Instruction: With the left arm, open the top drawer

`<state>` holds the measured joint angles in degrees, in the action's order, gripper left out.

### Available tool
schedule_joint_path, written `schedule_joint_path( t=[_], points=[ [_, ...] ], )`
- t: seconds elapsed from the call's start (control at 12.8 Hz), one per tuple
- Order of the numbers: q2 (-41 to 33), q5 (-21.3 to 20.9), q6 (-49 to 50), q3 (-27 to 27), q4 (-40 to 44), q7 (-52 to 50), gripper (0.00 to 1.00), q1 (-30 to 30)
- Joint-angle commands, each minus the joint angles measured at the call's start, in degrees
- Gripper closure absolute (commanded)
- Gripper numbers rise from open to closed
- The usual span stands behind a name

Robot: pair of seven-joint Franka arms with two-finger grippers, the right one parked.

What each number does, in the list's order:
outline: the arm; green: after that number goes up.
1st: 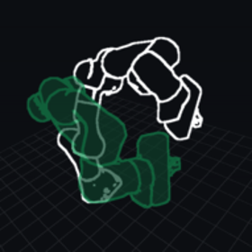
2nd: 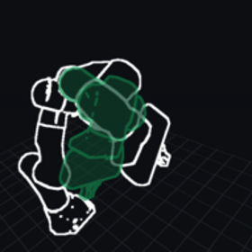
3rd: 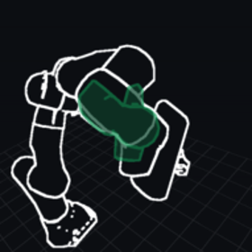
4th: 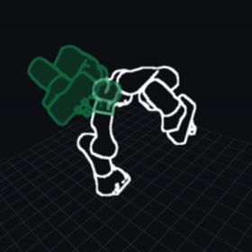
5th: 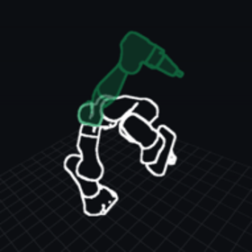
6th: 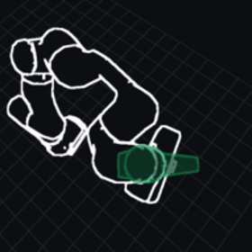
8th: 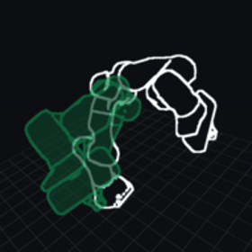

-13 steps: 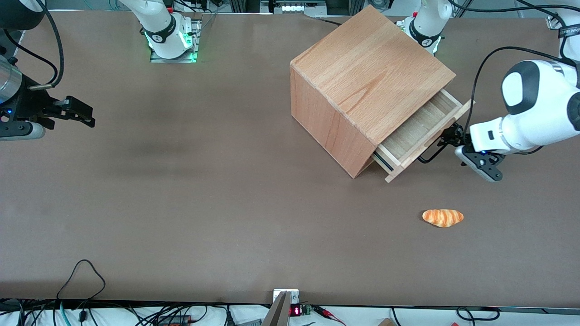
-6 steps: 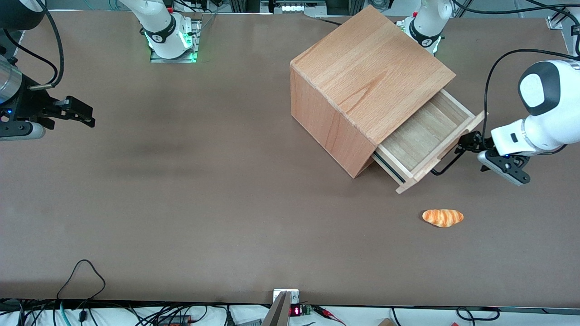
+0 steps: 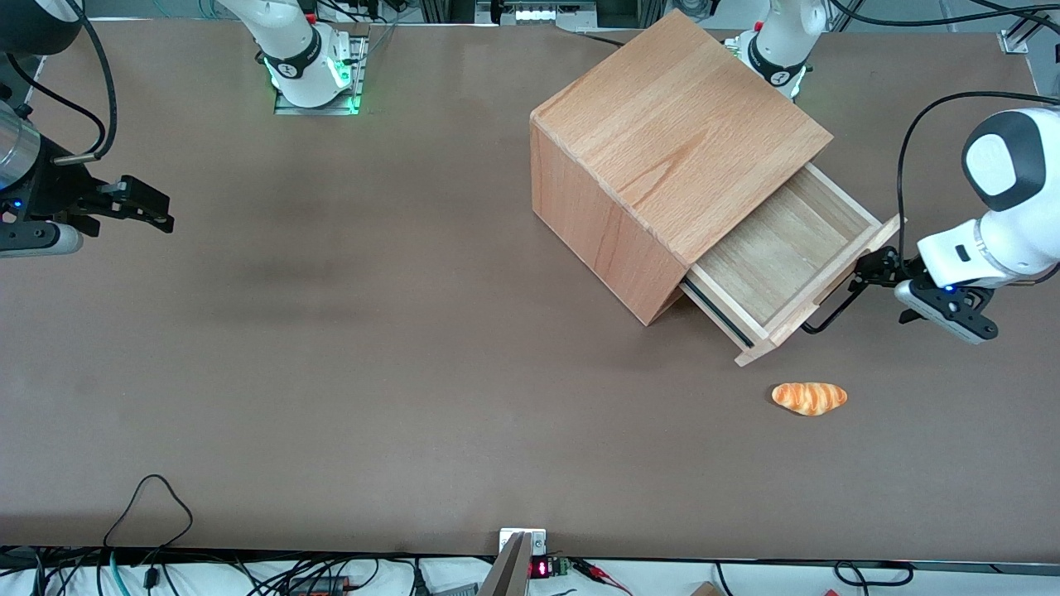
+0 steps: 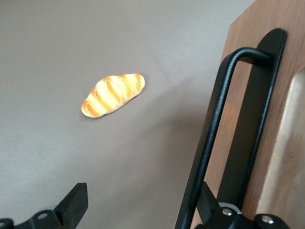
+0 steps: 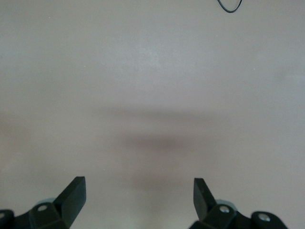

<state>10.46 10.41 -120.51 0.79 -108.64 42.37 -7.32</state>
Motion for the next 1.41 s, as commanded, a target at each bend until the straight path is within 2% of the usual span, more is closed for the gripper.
schedule_joint_path(
  t=[0.0,0.31,0.63,0.86,1.33],
  points=[
    [0.53,0.05,4.12,-0.17,4.83,-0.27,0.0,-0.15],
    [-1.83,0.05,8.96,-0.35,5.63,-0.27,0.0,-0.24],
    [-7.37,-0.04,14.67,-1.31,5.98,-2.98,0.0,-0.24],
    [-11.85,-0.13,21.17,-1.84,9.05,-10.44,0.0,-0.06],
    [-19.85,-7.58,30.07,-3.77,10.47,-35.39,0.0,5.12]
  ],
)
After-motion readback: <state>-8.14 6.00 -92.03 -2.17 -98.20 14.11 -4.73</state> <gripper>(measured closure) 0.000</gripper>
